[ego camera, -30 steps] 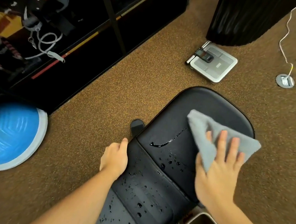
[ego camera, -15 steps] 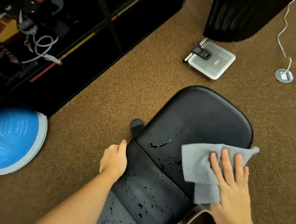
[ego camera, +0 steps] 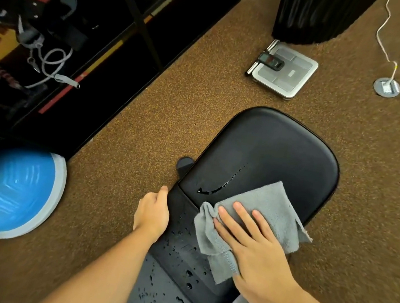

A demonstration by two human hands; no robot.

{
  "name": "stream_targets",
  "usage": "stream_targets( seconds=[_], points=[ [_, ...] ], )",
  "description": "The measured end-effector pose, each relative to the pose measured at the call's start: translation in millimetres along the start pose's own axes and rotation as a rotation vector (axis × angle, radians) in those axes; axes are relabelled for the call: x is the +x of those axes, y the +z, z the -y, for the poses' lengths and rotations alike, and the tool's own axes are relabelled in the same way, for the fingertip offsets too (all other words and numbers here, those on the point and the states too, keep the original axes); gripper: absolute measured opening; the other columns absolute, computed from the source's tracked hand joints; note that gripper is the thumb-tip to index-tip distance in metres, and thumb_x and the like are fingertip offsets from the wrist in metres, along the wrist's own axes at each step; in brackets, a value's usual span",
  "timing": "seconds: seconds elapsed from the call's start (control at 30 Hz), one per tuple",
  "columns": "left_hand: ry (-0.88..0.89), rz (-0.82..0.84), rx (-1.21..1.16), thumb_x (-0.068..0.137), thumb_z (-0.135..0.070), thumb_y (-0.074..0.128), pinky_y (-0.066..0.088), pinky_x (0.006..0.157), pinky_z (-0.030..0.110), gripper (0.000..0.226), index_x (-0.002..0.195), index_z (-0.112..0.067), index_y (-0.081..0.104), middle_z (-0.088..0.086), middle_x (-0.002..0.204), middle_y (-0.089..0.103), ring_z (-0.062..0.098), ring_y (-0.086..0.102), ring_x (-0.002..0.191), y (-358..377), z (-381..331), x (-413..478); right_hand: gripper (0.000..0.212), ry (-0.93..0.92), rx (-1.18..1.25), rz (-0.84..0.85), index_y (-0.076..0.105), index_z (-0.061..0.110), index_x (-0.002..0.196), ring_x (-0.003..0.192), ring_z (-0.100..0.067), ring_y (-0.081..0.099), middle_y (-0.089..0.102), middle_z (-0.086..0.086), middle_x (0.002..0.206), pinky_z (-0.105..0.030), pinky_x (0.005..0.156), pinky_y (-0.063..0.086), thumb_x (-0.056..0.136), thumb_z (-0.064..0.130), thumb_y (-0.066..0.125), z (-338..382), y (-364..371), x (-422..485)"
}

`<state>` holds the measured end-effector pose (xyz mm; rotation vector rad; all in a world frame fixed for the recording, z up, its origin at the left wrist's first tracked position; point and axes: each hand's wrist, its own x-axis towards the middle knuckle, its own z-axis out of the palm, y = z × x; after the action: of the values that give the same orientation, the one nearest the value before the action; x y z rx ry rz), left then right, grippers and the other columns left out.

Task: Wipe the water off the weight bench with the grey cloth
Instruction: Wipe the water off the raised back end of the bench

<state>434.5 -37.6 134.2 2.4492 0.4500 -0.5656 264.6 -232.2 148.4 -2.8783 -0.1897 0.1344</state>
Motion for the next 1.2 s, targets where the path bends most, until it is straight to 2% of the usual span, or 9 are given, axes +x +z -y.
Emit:
stream_targets(
  seconds=[0.1,0.2,0.33,0.47,0.7,0.83,0.97,1.1,1.2],
  points=[
    [-0.014,0.001,0.009,0.102,-0.052,0.036,0.039,0.065,0.041,0.058,0.057,-0.014,0.035,0.006,0.066,0.051,0.031,0.052,0.064,1,3,1,0.060,-0.005,0.032,0.004,0.042,0.023,0.156,0.156,-0.024,0.022,0.032,0.004,0.166,-0.048,0.121,0.021,0.105,0.049,0.026,-7,4,-21],
    [-0.042,0.008,0.008,0.102,-0.054,0.035,0.043,0.071,0.044,0.059,0.061,-0.012,0.045,0.008,0.075,0.056,0.031,0.056,0.070,2,3,3,0.061,-0.023,0.026,-0.019,0.047,0.021,0.152,0.154,-0.024,0.026,0.040,0.001,0.161,-0.048,0.119,0.023,0.104,0.051,0.025,-15,6,-51],
    [-0.026,0.015,-0.001,0.102,-0.052,0.036,0.047,0.079,0.046,0.056,0.060,-0.015,0.043,0.006,0.072,0.053,0.033,0.054,0.072,1,1,2,0.063,0.012,0.022,-0.013,0.045,0.018,0.153,0.154,-0.028,0.026,0.037,0.001,0.163,-0.049,0.122,0.018,0.095,0.042,0.042,-1,3,-31],
    [-0.008,0.006,0.010,0.102,-0.051,0.037,0.039,0.070,0.044,0.056,0.056,-0.018,0.036,0.004,0.066,0.044,0.033,0.049,0.069,1,4,1,0.069,0.033,0.058,0.029,0.035,0.018,0.159,0.157,-0.025,0.016,0.025,0.002,0.168,-0.049,0.124,0.016,0.096,0.042,0.046,22,5,7],
    [0.013,0.016,-0.005,0.099,-0.056,0.036,0.038,0.066,0.042,0.060,0.052,-0.019,0.036,0.005,0.065,0.047,0.034,0.051,0.067,3,9,6,0.060,0.053,-0.011,-0.008,0.035,0.018,0.159,0.156,-0.028,0.022,0.028,-0.001,0.167,-0.053,0.119,0.024,0.105,0.043,0.022,7,6,-27],
    [0.002,0.015,-0.003,0.100,-0.055,0.035,0.045,0.075,0.045,0.059,0.055,-0.017,0.041,0.008,0.073,0.055,0.036,0.057,0.074,1,8,5,0.068,0.114,-0.007,0.006,0.030,0.017,0.161,0.157,-0.030,0.014,0.021,-0.001,0.170,-0.055,0.122,0.018,0.097,0.042,0.040,33,9,14],
    [-0.008,0.017,0.021,0.099,-0.056,0.034,0.047,0.080,0.046,0.059,0.057,-0.017,0.043,0.011,0.080,0.060,0.037,0.058,0.080,1,7,4,0.067,0.085,-0.006,0.012,0.029,0.015,0.161,0.157,-0.028,0.015,0.022,-0.003,0.169,-0.052,0.122,0.018,0.099,0.040,0.035,31,10,20],
    [0.003,0.020,0.018,0.101,-0.053,0.035,0.046,0.078,0.045,0.059,0.057,-0.015,0.042,0.009,0.075,0.056,0.036,0.057,0.077,0,7,3,0.073,0.019,-0.067,0.021,0.030,0.016,0.160,0.157,-0.028,0.019,0.022,-0.002,0.169,-0.050,0.121,0.021,0.091,0.034,0.043,-1,5,-28],
    [0.007,0.034,0.013,0.100,-0.056,0.034,0.043,0.071,0.042,0.060,0.055,-0.016,0.039,0.007,0.071,0.055,0.036,0.057,0.073,0,9,5,0.079,0.130,-0.095,-0.002,0.030,0.016,0.160,0.157,-0.028,0.018,0.021,-0.003,0.170,-0.052,0.121,0.022,0.084,0.033,0.043,-37,-12,-38]
  ],
)
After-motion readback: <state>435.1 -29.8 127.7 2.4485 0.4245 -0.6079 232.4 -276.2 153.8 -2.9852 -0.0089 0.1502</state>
